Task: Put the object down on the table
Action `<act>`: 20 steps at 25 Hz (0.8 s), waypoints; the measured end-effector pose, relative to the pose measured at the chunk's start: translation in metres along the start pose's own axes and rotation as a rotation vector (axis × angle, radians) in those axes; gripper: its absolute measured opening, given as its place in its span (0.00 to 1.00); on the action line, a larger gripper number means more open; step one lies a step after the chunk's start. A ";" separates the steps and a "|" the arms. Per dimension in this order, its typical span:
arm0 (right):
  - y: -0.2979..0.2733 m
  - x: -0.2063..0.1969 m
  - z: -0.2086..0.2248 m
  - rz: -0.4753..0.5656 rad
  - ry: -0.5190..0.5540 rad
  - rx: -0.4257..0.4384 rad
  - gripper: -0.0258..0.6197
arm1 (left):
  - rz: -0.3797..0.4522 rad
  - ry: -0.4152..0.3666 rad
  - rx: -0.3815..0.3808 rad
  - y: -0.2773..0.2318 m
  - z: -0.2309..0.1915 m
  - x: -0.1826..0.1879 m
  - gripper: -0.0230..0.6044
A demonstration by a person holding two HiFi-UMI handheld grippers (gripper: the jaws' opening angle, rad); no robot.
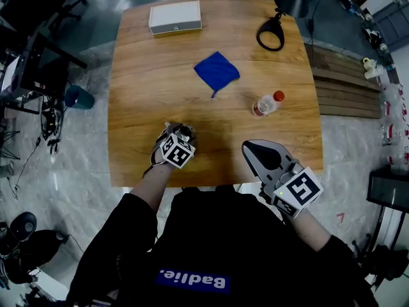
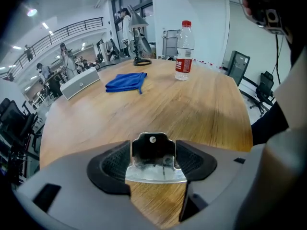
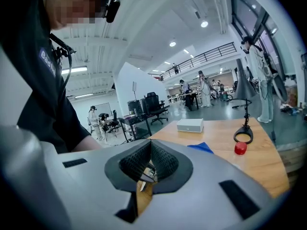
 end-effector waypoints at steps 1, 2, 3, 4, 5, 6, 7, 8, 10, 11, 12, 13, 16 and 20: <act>0.000 0.001 0.001 -0.002 0.003 0.004 0.05 | 0.002 0.003 0.001 0.001 0.000 0.001 0.51; -0.001 0.002 0.001 -0.004 0.004 0.007 0.05 | 0.004 0.005 0.000 0.001 -0.001 0.001 0.51; -0.001 0.003 0.002 -0.005 0.004 0.010 0.05 | 0.006 0.008 0.000 0.003 -0.001 0.002 0.51; -0.002 0.003 0.004 -0.006 0.003 0.014 0.05 | 0.009 0.010 0.001 0.004 -0.001 0.003 0.51; -0.002 0.004 0.005 -0.008 0.001 0.019 0.05 | 0.012 0.013 0.004 0.007 -0.002 0.003 0.51; -0.003 0.004 0.007 -0.010 0.000 0.027 0.05 | 0.016 0.018 0.010 0.010 -0.002 0.004 0.51; -0.003 0.005 0.009 -0.010 0.001 0.036 0.05 | 0.021 0.023 0.018 0.015 -0.002 0.005 0.51; -0.003 0.006 0.011 -0.008 0.002 0.047 0.05 | 0.028 0.031 0.025 0.021 -0.001 0.007 0.51; -0.004 0.008 0.013 0.001 0.003 0.071 0.05 | 0.046 0.058 0.044 0.035 0.003 0.010 0.51; -0.005 0.010 0.014 0.007 0.004 0.085 0.05 | 0.058 0.076 0.057 0.043 0.006 0.013 0.51; -0.006 0.011 0.015 0.013 0.005 0.101 0.05 | 0.073 0.096 0.072 0.051 0.009 0.015 0.51; -0.008 0.011 0.017 0.018 0.005 0.119 0.05 | 0.090 0.114 0.089 0.060 0.013 0.019 0.51; -0.015 0.012 0.024 0.026 0.007 0.183 0.05 | 0.142 0.150 0.143 0.086 0.025 0.030 0.51; -0.022 0.011 0.027 0.023 0.004 0.261 0.05 | 0.197 0.189 0.209 0.126 0.042 0.041 0.51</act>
Point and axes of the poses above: the fingertips, and each gripper's own axes: y backward along the fingers, z to its right, x out of its top, the point moved 10 cm from there along y, backward along the fingers, and after that the axes turned 11 degrees about -y, right-handed, at the moved point
